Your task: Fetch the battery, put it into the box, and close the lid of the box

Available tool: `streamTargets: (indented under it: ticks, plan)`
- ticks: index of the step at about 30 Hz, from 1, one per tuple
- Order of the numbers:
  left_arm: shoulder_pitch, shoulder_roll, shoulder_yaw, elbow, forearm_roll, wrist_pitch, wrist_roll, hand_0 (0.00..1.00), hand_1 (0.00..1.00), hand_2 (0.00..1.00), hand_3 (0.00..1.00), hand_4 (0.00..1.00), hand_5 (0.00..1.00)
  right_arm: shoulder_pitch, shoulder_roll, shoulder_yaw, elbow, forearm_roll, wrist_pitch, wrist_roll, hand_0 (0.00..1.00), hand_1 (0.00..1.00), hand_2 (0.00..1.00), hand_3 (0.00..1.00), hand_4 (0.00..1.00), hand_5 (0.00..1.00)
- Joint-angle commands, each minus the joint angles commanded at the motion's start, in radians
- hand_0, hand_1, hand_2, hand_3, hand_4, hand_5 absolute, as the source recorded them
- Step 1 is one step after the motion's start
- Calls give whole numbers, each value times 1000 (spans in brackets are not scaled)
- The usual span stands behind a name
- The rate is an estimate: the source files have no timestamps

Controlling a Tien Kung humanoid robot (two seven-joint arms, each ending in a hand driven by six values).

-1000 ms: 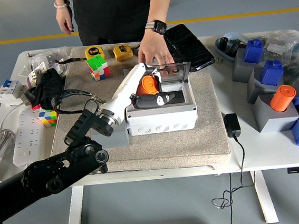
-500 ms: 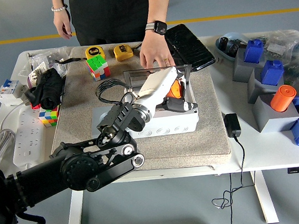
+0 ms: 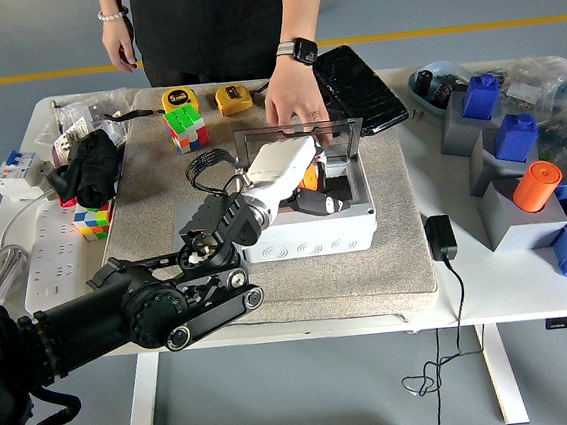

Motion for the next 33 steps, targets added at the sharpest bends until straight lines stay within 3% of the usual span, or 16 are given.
streamTargets:
  ticks: [1,2,7,8,13,14,19,20,25,26,33]
  plan:
    - [-1,0,1,4,-1,1,-2,211,175,182,305,998,415,1,0,-1,0,0,0,0,609,633,640,573,977,560]
    - [-1,0,2,6,-1,2,-3,239,248,243,369,998,462,1,0,-1,0,0,0,0,609,633,640,573,977,561]
    - [-7,0,-3,10,-9,4,-13,239,248,243,369,998,462,2,-1,-2,1,-1,-1,1,609,633,640,573,977,561]
    - [-7,0,-3,11,-9,7,-16,294,370,346,409,998,463,2,-2,-1,2,-1,-2,2,609,633,639,573,977,560]
    - [-7,0,-5,14,-15,12,-29,294,370,346,409,998,463,3,-3,0,5,-4,-6,6,609,633,639,573,977,560]
    - [-7,0,-6,14,-16,13,-30,329,515,435,459,998,462,3,-3,0,5,-4,-6,6,610,633,640,573,976,560]
    - [-4,0,-10,11,-29,15,-43,329,515,435,459,998,462,2,-2,-2,5,-3,-6,7,610,633,640,573,976,560]
    - [-3,0,-11,9,-30,16,-46,483,622,558,538,998,465,1,-2,-3,5,-3,-5,7,610,633,640,572,977,559]
    - [-2,0,-19,-4,-36,23,-66,483,622,558,538,998,465,2,-2,-1,5,-3,-6,7,610,633,640,572,977,559]
    - [-2,0,-24,-8,-38,25,-71,576,682,652,619,998,473,2,-2,0,5,-3,-6,8,609,632,640,573,977,557]
    - [9,0,-68,-70,-54,35,-110,582,677,654,656,998,481,2,-1,2,5,-2,-7,11,609,632,640,572,976,558]
